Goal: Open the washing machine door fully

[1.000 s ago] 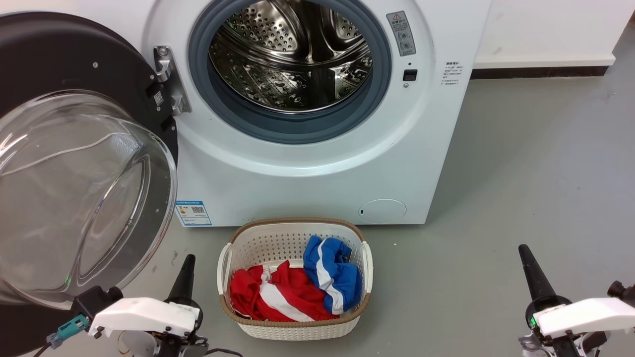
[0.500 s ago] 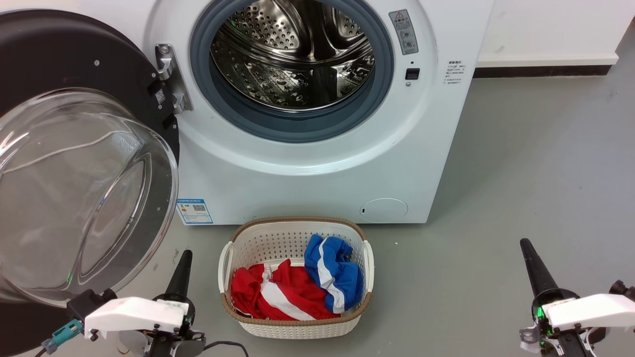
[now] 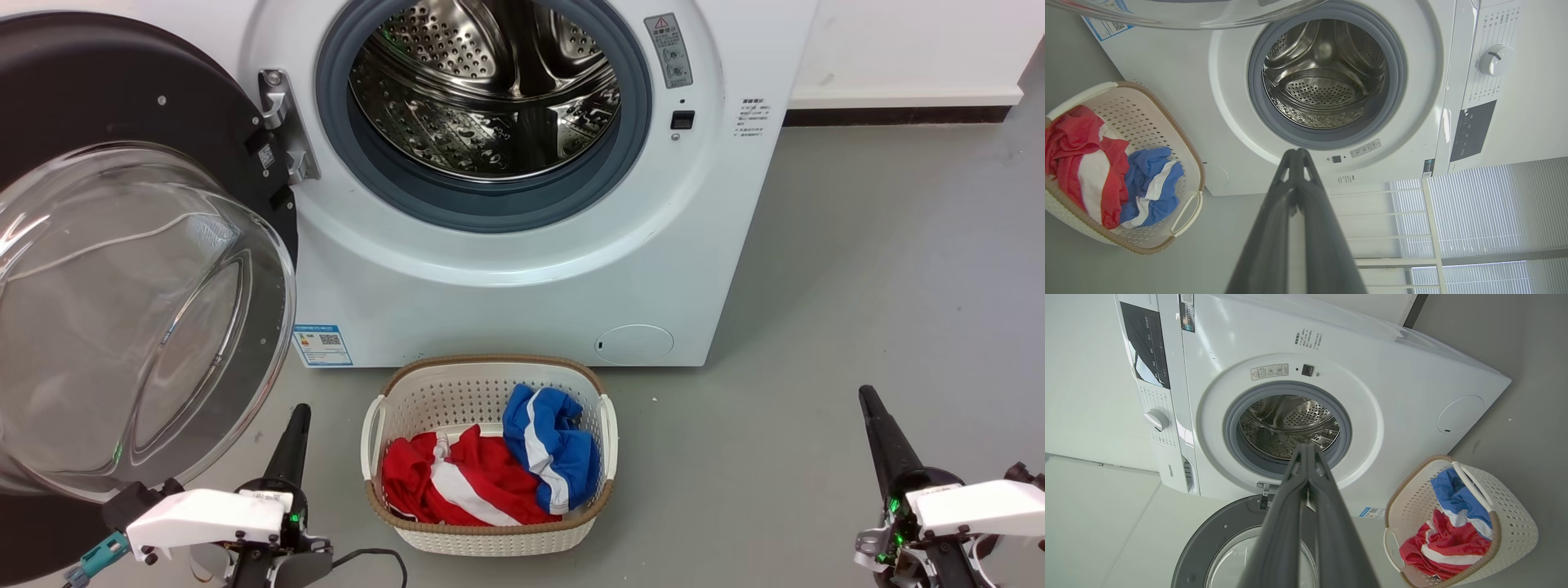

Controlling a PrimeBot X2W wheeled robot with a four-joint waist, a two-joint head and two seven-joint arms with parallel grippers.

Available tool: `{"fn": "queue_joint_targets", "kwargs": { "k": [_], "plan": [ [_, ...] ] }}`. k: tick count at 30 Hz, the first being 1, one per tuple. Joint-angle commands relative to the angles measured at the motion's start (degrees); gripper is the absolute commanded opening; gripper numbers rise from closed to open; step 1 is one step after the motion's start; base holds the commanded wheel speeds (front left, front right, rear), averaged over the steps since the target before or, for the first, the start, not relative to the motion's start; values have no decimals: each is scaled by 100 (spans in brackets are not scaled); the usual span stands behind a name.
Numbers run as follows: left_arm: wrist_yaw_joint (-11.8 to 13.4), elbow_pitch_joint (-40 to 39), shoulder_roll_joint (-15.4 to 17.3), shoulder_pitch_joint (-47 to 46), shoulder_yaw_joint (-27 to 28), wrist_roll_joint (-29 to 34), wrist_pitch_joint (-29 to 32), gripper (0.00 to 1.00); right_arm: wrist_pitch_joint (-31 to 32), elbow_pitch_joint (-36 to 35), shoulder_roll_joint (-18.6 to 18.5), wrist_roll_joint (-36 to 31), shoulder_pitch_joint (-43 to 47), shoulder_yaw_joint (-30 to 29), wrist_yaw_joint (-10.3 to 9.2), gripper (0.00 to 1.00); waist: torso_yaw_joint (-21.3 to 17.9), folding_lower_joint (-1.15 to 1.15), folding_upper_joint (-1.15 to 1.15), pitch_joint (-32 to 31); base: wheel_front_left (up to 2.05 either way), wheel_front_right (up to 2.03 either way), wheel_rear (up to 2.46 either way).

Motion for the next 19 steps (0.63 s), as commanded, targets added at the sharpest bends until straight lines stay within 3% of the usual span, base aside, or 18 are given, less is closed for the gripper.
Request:
{"fn": "queue_joint_targets", "kwargs": {
  "k": [1, 19],
  "plan": [
    [-71, -42, -14, -112, 79, -117, 37, 0, 37, 3, 17, 166, -146, -19, 0, 0, 4, 0, 0, 3, 0, 0, 0],
    [-270, -52, -185, -117, 388, -752, 253, 0, 103, 120, 40, 1019, -256, -66, 0, 0, 38, 0, 0, 34, 0, 0, 0]
  ]
}}
